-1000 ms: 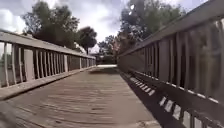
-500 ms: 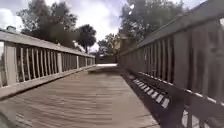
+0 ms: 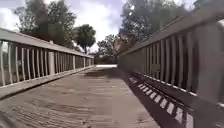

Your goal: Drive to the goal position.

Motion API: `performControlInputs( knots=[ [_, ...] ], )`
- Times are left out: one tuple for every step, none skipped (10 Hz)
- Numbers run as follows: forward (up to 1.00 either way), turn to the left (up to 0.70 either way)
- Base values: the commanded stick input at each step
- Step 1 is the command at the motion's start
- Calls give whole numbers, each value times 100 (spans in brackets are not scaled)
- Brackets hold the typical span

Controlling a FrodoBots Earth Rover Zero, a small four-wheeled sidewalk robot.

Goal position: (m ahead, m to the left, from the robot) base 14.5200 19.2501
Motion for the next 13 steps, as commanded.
performControlInputs(
  knots=[
    [83, 0],
    [83, 0],
    [83, 0],
    [83, 0],
    [83, 2],
    [83, 5],
    [83, 31],
    [83, 14],
    [83, 8],
    [83, 2],
    [83, 0],
    [83, 0],
    [83, 0]
  ],
)
